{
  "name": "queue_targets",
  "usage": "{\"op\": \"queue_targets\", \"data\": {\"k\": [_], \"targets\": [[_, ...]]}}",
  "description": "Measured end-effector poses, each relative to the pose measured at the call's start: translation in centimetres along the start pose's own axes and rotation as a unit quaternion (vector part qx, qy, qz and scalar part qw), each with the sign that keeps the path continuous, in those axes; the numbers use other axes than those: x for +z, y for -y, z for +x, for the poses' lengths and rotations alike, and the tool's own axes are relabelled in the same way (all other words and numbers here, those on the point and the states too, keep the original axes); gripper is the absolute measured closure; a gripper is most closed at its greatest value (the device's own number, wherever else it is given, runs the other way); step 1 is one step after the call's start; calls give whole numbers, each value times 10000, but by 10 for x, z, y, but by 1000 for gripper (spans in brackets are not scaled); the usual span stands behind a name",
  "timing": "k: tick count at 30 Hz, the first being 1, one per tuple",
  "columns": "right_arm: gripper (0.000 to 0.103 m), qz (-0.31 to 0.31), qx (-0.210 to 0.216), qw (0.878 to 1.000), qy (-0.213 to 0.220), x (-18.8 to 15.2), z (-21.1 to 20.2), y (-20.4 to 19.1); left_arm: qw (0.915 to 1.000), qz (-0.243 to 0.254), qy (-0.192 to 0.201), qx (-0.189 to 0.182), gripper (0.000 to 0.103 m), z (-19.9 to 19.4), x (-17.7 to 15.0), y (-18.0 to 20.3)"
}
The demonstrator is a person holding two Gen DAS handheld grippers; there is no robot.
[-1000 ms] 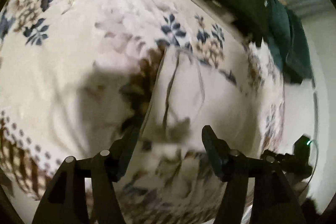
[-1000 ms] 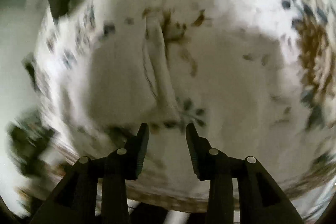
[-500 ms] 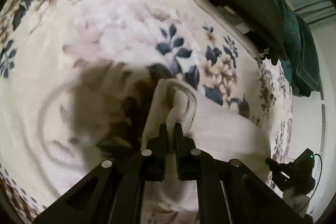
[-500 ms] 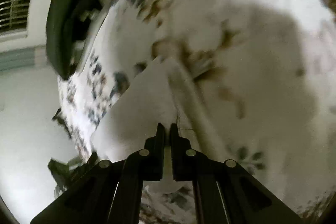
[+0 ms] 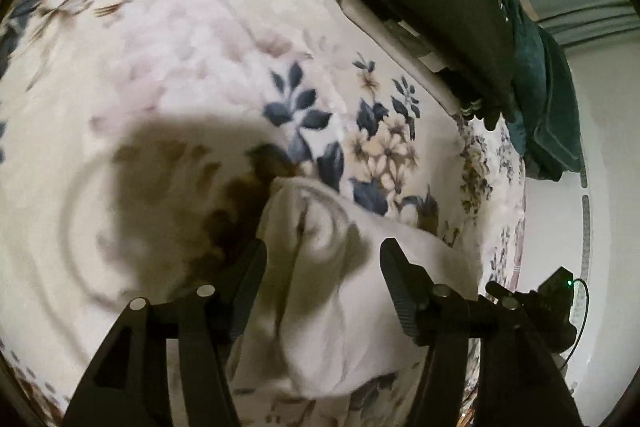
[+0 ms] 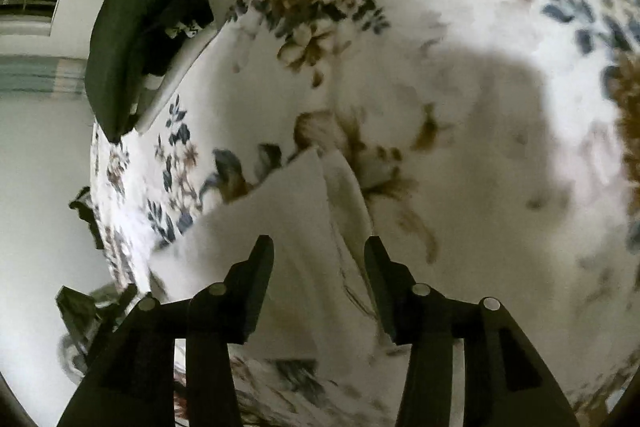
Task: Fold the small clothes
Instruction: 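Lift the hem with both grippers and fold it up toward the collar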
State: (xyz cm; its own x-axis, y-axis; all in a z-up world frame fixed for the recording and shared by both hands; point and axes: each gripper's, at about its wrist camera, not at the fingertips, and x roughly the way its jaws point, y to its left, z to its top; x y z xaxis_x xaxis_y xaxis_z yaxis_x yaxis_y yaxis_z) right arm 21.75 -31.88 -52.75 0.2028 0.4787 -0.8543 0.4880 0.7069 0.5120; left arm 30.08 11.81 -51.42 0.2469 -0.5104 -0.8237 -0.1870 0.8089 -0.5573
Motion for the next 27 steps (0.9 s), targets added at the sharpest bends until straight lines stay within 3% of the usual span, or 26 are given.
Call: {"op": "queue_targets", "data": {"k": [3,4,5,6,9,13,14,15,16,17,18,22,25,27], "targets": [[55,178,321,9989,-297,12,25,0,9994,125,74,325,50,20,9,5],[60,173,361,9988,-295,12,30,-1,9991,196,86,379,70,25,11,5],[87,122,284,9993,-232,13,32,-4,9984,272,47,500,83,30,12,4],[96,77,205,9997,-142,14,32,-6,9977,312,10,603,83,35,14,2],[97,58,-17,10000,72,15,26,-4,9980,294,-46,557,84,39,18,-8],[96,-12,-79,9999,-143,14,32,-5,9996,-147,-227,-43,75,27,20,-21],[91,41,59,9998,-211,15,30,-4,9992,-265,-233,-169,68,23,19,-26],[79,60,130,9995,-273,16,29,-3,9986,-374,-201,-313,63,17,18,-31],[68,72,244,9991,-325,17,26,-1,9976,-497,-112,-467,47,9,15,-42],[44,86,391,9987,-301,18,21,4,9967,-586,-59,-565,33,5,12,-49],[30,91,517,9983,-270,18,16,9,9946,-726,-31,-747,32,3,6,-61],[27,81,920,9944,-519,18,17,36,9832,-1139,-358,-1384,32,19,-17,-93],[23,62,1103,9892,-967,14,40,52,9744,-1212,-294,-1869,32,20,-24,-95],[23,137,1489,9803,-1287,11,58,58,9673,-1320,-360,-2134,32,26,-25,-91]]}}
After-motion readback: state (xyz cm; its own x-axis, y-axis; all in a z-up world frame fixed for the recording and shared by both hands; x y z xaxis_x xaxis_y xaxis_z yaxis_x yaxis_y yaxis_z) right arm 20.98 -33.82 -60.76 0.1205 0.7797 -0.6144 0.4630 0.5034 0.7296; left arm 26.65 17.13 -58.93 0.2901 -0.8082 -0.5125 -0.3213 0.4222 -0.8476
